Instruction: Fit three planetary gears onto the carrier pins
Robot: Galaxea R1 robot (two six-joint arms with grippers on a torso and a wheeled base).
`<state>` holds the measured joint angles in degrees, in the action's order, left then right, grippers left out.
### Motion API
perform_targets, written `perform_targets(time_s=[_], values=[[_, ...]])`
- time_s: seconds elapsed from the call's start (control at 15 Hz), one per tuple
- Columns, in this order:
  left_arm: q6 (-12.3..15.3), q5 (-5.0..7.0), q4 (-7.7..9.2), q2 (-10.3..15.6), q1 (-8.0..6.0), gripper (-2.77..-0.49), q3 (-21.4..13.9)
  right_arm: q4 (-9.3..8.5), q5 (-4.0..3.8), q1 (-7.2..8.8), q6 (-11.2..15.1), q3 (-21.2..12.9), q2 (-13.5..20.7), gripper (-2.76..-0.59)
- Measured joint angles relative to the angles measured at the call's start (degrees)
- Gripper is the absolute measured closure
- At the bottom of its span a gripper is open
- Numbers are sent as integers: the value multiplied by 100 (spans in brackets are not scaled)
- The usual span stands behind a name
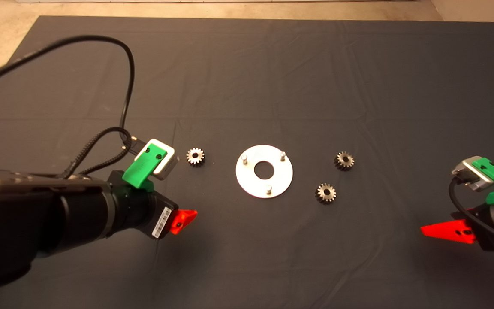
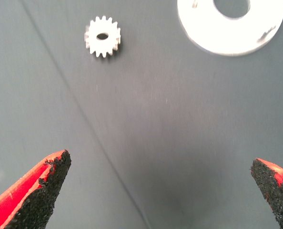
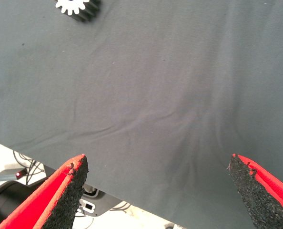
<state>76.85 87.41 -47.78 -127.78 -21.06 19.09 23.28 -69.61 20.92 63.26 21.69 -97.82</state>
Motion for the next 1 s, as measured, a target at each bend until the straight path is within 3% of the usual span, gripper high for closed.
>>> perform_targets(time_s=[0.13, 0.4, 0.53, 0.8, 1.0], values=[[-139, 0, -228, 0, 243, -277, 34, 0, 5, 0, -21, 0, 2, -221], [-333, 5, -842, -15, 790, -277, 264, -2, 43, 0, -108, 0, 5, -221], [-499, 2, -1015, -46, 965, -277, 430, -2, 43, -2, -146, 0, 7, -221], [-739, 0, -1132, -89, 1102, -277, 618, 0, 63, -1, -255, 0, 63, -221], [-1044, 2, -1205, -263, 1133, -277, 950, -5, 63, -2, -347, 0, 220, -221]])
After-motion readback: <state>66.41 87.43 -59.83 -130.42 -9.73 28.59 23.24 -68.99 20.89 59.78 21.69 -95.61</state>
